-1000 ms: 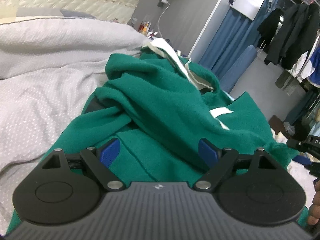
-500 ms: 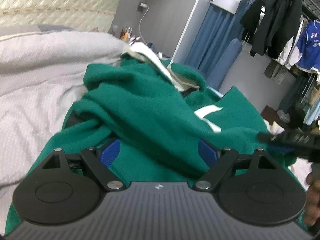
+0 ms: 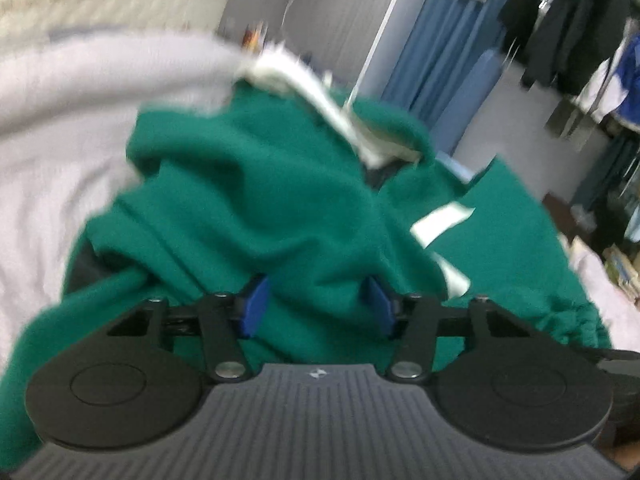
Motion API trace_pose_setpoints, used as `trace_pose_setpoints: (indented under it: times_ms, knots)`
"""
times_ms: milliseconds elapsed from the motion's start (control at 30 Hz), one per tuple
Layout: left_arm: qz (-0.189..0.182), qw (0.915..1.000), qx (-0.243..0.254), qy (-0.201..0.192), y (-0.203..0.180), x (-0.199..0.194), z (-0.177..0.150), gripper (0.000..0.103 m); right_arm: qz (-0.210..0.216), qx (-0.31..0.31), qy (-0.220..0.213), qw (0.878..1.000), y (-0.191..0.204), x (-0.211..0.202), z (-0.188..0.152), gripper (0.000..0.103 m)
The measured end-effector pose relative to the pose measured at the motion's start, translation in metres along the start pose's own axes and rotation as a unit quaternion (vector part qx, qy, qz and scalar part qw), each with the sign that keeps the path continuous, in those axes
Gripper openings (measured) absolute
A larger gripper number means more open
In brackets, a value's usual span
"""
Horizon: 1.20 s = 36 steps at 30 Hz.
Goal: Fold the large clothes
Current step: 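Grasp the white-lined hood with the left gripper while the right gripper grasps its drawstring edge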
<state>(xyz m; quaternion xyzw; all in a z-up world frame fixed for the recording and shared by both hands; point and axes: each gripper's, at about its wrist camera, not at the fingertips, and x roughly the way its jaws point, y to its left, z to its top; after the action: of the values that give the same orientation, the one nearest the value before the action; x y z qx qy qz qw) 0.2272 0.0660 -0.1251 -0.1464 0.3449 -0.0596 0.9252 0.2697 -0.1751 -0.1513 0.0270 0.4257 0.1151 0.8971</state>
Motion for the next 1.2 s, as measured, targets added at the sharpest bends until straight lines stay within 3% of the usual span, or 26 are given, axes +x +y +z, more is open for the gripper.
trace_pose_setpoints:
  times_ms: [133, 233, 367, 467, 567, 633, 700, 767, 1033, 1133, 1200]
  knots:
    - [0.014, 0.9993, -0.011, 0.032, 0.004, 0.014, 0.003, 0.058, -0.007, -0.011, 0.004, 1.0, 0.003, 0.004, 0.0, 0.041]
    - [0.01, 0.9991, -0.023, 0.034, 0.008, 0.008, 0.009, 0.058, 0.001, 0.016, -0.017, 1.0, 0.0, -0.009, 0.0, 0.041]
    - [0.015, 0.9998, -0.01, -0.002, 0.004, -0.028, 0.022, 0.059, 0.03, 0.024, -0.06, 0.997, 0.002, -0.041, 0.013, 0.044]
    - [-0.016, 0.9991, -0.024, -0.032, 0.004, -0.049, 0.05, 0.066, 0.057, 0.008, -0.089, 0.994, 0.008, -0.06, 0.04, 0.044]
    - [-0.034, 0.9977, -0.029, -0.05, 0.005, -0.045, 0.089, 0.068, 0.076, -0.027, -0.112, 0.99, 0.02, -0.06, 0.08, 0.044]
    - [-0.041, 0.997, -0.026, -0.061, 0.008, -0.025, 0.119, 0.07, 0.096, -0.051, -0.11, 0.988, 0.027, -0.045, 0.109, 0.045]
    - [-0.035, 0.9967, -0.027, -0.068, 0.014, 0.002, 0.147, 0.074, 0.102, -0.083, -0.103, 0.986, 0.035, -0.02, 0.139, 0.06]
    - [-0.035, 0.9958, -0.054, -0.066, 0.028, 0.039, 0.173, 0.076, 0.096, -0.113, -0.102, 0.984, 0.041, 0.011, 0.169, 0.067]
    - [-0.061, 0.9873, -0.146, -0.01, 0.094, 0.181, 0.239, 0.08, 0.059, -0.159, -0.068, 0.983, 0.032, 0.146, 0.263, 0.068]
    - [-0.057, 0.9873, -0.148, 0.015, 0.104, 0.214, 0.251, 0.08, 0.08, -0.186, -0.026, 0.979, 0.038, 0.184, 0.276, 0.068]
    - [-0.052, 0.9879, -0.142, 0.034, 0.108, 0.232, 0.255, 0.08, 0.07, -0.227, 0.0, 0.971, 0.048, 0.205, 0.277, 0.068]
